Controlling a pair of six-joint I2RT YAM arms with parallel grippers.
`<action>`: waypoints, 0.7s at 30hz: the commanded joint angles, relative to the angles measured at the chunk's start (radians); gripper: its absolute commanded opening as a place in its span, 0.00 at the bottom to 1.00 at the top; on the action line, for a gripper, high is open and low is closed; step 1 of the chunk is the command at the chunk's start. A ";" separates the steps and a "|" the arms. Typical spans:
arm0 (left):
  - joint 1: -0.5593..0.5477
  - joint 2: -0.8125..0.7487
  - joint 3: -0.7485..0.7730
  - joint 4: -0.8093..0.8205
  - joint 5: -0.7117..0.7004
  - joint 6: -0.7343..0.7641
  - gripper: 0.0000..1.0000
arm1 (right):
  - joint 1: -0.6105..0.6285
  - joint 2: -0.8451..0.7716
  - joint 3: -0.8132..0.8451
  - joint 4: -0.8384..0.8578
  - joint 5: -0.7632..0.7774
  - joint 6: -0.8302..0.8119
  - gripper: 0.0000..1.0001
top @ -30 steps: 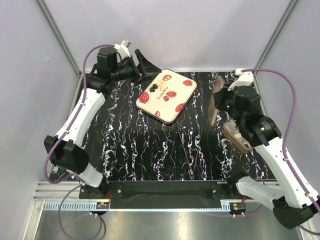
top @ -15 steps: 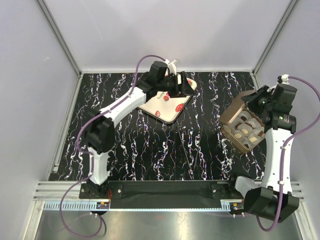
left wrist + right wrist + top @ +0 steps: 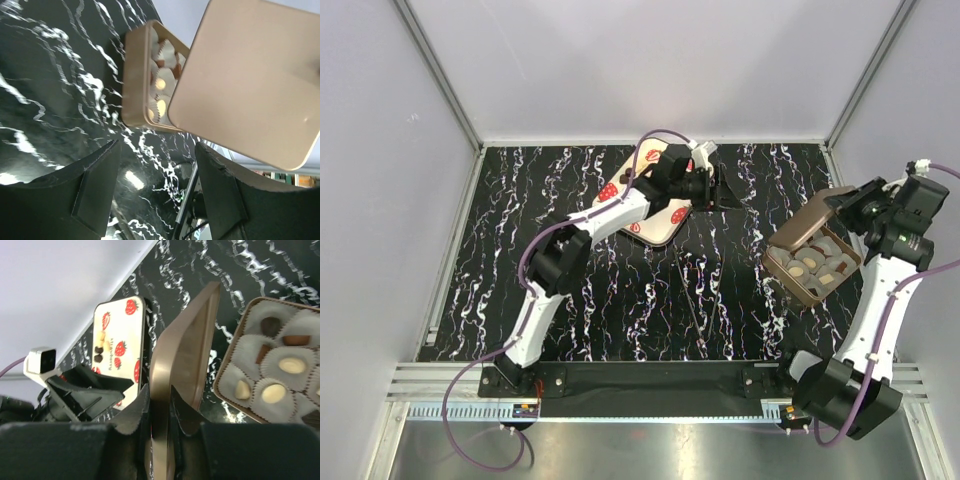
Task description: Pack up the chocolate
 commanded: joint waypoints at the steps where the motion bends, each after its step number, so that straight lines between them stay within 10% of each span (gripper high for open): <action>1: -0.013 -0.044 -0.019 0.146 0.018 -0.003 0.66 | -0.002 -0.022 0.194 -0.097 0.143 -0.026 0.00; 21: -0.250 -0.038 0.045 -0.093 -0.513 0.504 0.57 | -0.002 -0.056 0.572 -0.334 0.276 -0.037 0.00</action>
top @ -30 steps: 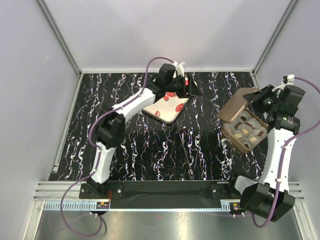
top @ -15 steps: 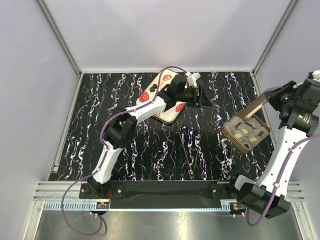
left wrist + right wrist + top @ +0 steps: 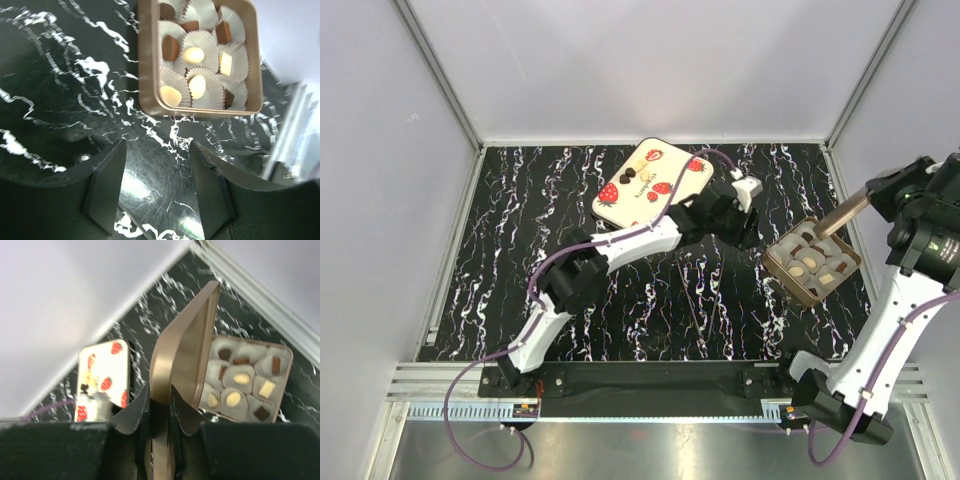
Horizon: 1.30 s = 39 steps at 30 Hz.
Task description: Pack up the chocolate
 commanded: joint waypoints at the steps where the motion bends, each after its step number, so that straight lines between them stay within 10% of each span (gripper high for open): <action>1: -0.038 -0.017 0.059 0.054 -0.180 0.149 0.55 | -0.002 -0.061 0.123 0.042 -0.015 0.044 0.00; 39: -0.114 0.362 0.418 0.022 -0.344 0.104 0.39 | -0.002 -0.191 0.037 0.192 -0.160 0.161 0.00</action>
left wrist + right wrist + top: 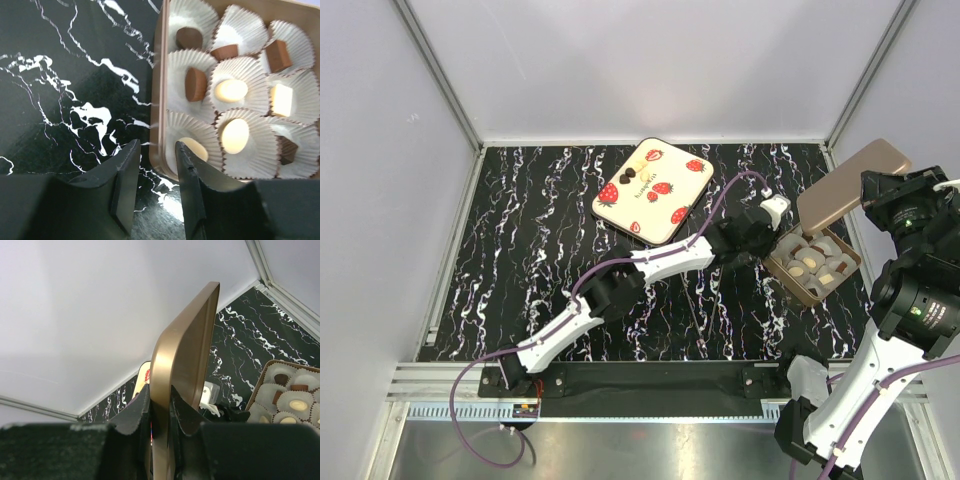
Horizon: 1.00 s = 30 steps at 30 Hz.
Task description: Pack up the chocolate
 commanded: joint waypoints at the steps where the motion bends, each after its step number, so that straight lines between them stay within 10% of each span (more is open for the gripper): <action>1: 0.008 0.032 0.048 0.022 -0.022 -0.018 0.38 | -0.002 0.001 0.010 0.088 -0.024 0.008 0.00; 21: 0.056 -0.098 -0.083 0.057 -0.229 -0.140 0.00 | -0.002 -0.003 -0.053 0.109 -0.035 -0.009 0.00; 30: 0.079 -0.106 -0.087 0.040 -0.272 -0.188 0.00 | -0.002 -0.008 -0.122 0.129 -0.041 -0.022 0.00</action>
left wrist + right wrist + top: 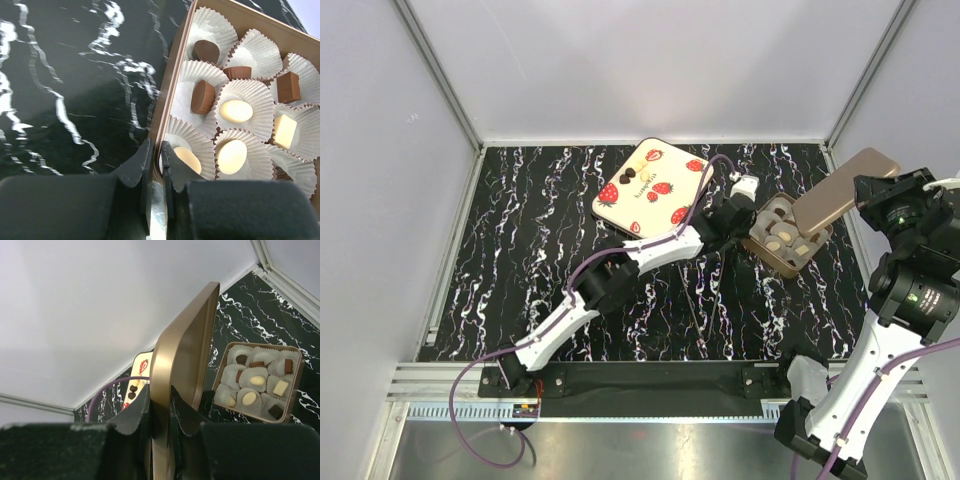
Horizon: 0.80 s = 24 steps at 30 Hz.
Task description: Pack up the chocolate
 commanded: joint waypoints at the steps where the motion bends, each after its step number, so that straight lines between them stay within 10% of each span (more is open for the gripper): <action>1: 0.010 -0.081 -0.015 0.003 -0.063 -0.023 0.00 | -0.002 -0.006 -0.031 0.088 -0.044 -0.016 0.00; 9: 0.019 -0.230 -0.151 0.034 0.021 -0.035 0.59 | -0.002 0.060 -0.090 0.174 -0.190 -0.050 0.00; 24: 0.300 -0.352 -0.207 0.187 0.710 -0.258 0.70 | -0.002 0.258 -0.352 0.644 -0.652 -0.010 0.00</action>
